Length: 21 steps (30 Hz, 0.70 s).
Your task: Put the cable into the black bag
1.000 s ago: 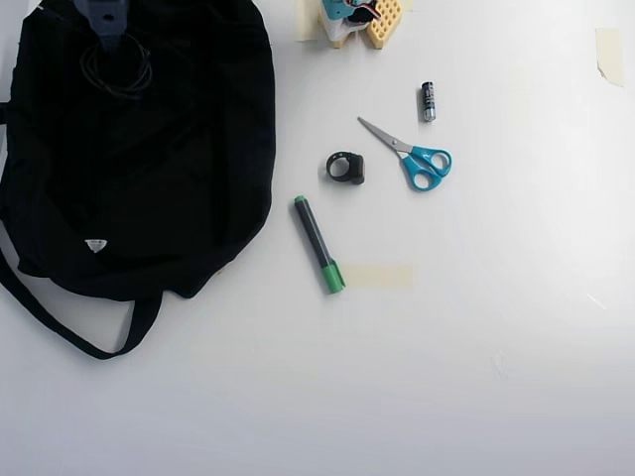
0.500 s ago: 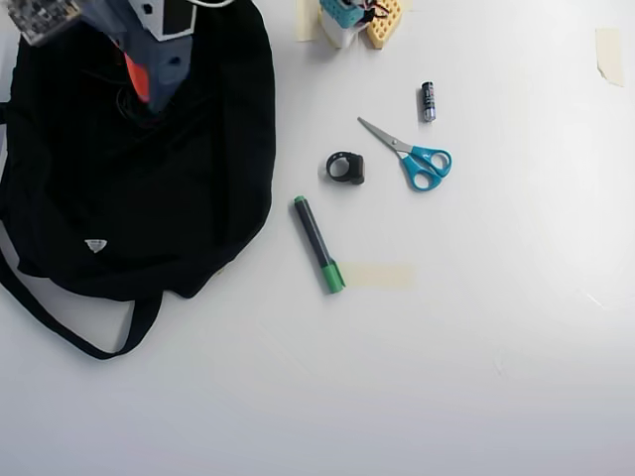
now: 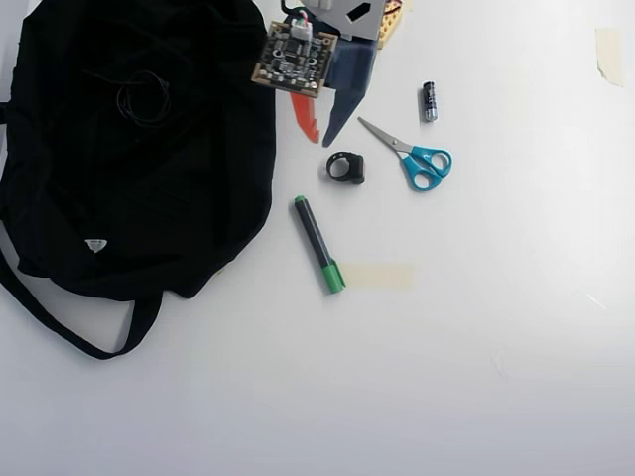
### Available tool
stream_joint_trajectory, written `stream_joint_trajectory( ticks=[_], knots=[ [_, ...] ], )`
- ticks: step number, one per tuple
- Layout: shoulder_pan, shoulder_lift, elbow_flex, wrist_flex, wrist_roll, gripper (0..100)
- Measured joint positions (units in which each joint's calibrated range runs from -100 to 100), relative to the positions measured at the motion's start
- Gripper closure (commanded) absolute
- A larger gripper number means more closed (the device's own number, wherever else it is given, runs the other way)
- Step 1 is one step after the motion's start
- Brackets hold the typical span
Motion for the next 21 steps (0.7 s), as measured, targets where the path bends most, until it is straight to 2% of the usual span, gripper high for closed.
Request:
stream_joint_trajectory(
  ticks=[4,15,21],
  knots=[
    [-1.84,-10.38,15.25,-5.75,0.0,98],
    [-5.14,-34.29,59.51,-30.4,0.0,98],
    [-6.83,-45.91,77.83,-36.07,0.0,98]
  ],
)
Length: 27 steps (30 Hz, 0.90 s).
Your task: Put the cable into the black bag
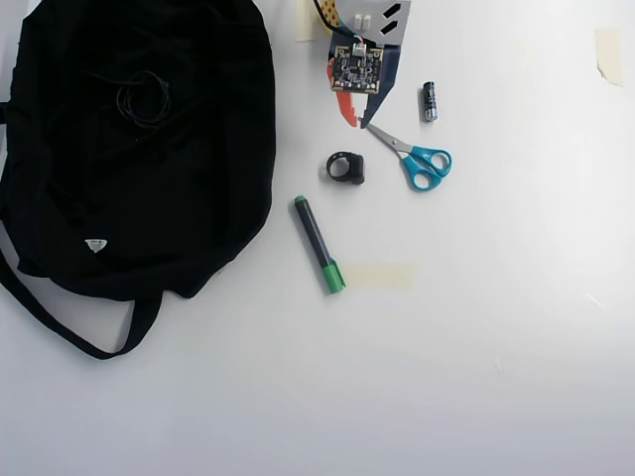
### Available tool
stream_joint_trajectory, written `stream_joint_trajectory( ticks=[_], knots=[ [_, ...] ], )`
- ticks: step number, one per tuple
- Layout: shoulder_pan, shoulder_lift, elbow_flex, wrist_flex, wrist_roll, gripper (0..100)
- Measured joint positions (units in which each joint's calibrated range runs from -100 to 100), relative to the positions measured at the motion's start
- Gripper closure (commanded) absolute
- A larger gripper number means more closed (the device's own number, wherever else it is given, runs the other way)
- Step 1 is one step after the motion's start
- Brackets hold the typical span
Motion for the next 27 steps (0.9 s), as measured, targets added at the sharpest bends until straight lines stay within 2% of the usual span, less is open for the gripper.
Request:
stream_joint_trajectory(
  ticks=[17,27],
  knots=[
    [-3.53,-37.19,32.0,-0.34,0.1,98],
    [-4.63,-43.25,39.23,-0.34,0.1,98]
  ],
)
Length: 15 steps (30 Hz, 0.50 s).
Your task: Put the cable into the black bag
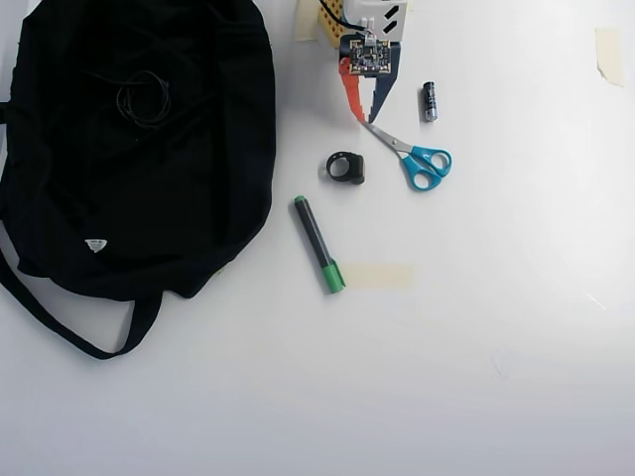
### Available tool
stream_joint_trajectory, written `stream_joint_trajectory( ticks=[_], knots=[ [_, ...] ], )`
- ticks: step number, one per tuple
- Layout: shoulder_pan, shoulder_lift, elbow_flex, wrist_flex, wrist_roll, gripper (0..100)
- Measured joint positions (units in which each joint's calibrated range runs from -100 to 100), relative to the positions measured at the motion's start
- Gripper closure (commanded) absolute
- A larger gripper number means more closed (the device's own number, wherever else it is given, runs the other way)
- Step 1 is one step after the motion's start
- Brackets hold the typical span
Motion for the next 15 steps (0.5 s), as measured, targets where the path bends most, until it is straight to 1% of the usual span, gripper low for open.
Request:
stream_joint_trajectory(
  ticks=[15],
  knots=[
    [-0.07,-2.57,0.0,8.85,0.0,98]
  ],
)
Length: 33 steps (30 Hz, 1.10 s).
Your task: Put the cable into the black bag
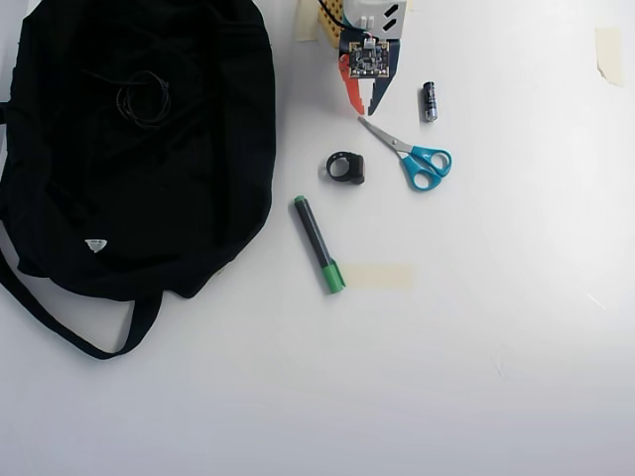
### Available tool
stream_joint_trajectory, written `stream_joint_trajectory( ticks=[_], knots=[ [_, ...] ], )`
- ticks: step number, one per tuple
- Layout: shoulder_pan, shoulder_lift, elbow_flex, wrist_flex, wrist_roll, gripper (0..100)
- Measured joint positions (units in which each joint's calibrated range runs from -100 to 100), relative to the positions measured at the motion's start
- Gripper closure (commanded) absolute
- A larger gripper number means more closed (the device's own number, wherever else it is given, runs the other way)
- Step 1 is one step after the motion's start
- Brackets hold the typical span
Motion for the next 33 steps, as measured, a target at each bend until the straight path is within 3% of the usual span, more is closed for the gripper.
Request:
stream_joint_trajectory(
  ticks=[33],
  knots=[
    [0.07,-0.17,0.0,0.43,0.0,98]
  ],
)
